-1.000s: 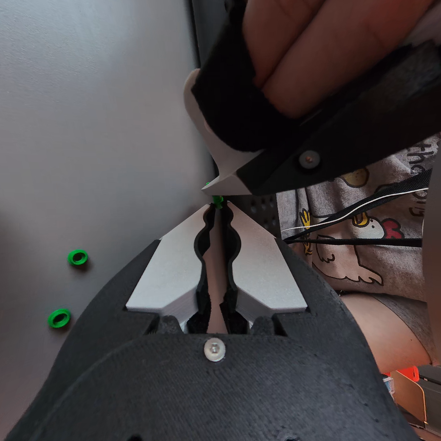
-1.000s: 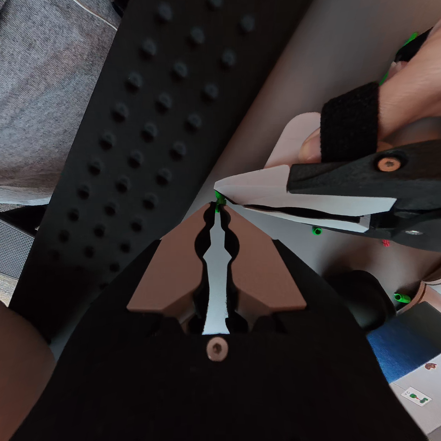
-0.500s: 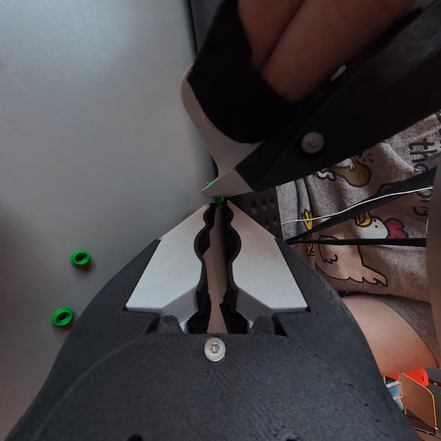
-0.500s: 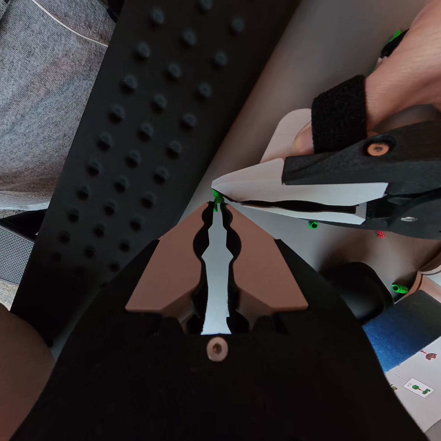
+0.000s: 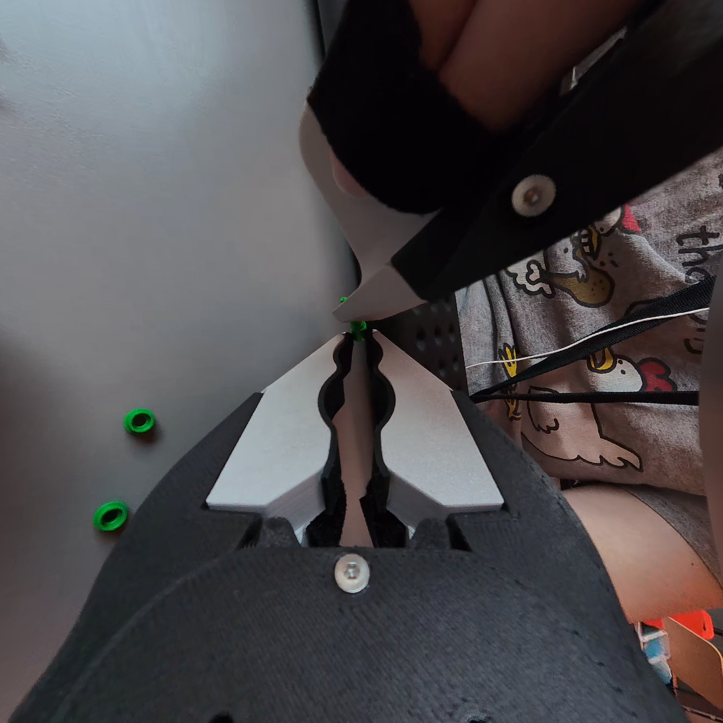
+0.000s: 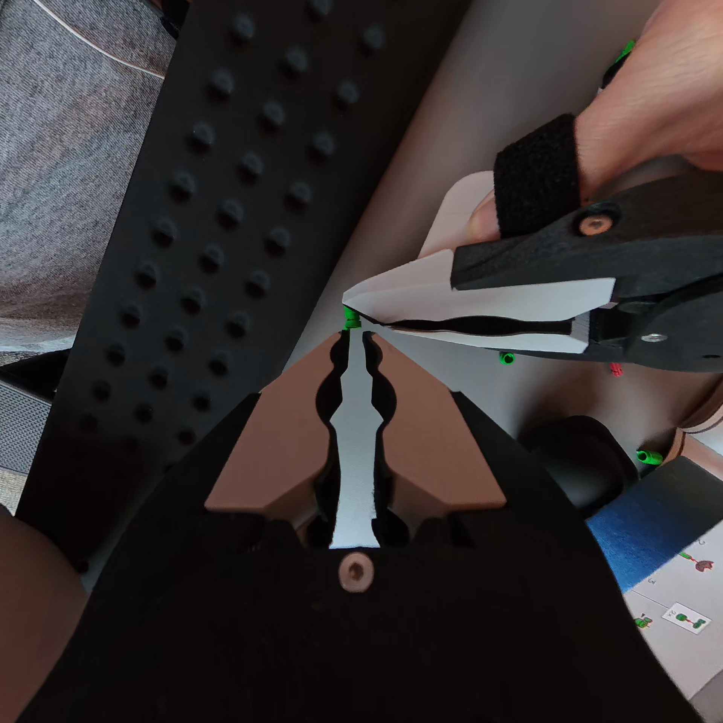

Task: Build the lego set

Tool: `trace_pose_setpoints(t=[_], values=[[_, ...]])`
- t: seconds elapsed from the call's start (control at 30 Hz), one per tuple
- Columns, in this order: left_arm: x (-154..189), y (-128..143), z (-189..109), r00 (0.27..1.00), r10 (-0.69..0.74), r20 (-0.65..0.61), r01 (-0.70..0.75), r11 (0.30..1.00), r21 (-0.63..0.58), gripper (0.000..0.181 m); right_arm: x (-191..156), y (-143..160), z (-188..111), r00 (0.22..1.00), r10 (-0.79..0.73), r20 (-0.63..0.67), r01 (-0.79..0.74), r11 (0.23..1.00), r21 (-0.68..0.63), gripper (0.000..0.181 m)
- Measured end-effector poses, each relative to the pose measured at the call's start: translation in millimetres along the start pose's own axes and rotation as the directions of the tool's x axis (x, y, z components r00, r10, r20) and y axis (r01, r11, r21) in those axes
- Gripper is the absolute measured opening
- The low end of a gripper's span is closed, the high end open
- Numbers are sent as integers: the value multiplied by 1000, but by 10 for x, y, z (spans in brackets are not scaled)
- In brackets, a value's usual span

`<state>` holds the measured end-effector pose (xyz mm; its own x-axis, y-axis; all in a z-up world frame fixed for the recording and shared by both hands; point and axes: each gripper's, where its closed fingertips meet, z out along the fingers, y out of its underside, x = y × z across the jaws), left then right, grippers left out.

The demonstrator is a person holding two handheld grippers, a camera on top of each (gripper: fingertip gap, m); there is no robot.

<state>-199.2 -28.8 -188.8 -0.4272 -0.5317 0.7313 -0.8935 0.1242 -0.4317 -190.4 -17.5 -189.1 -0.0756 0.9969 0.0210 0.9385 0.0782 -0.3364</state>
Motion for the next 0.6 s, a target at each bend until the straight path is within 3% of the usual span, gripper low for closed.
trace_pose_setpoints(t=[0.3, 0.43, 0.6], values=[[-37, -101, -181, 1000, 7, 23, -9, 994, 105, 5, 142, 34, -224, 990, 66, -124, -57, 996, 74, 17], [-37, -291, -413, 998, 34, 59, -48, 965, 257, 5, 333, -7, -533, 946, 139, -294, -73, 972, 224, 31], [87, -581, -808, 988, 107, 110, -148, 859, 490, 5, 524, -110, -854, 829, 141, -541, 52, 944, 327, 33]])
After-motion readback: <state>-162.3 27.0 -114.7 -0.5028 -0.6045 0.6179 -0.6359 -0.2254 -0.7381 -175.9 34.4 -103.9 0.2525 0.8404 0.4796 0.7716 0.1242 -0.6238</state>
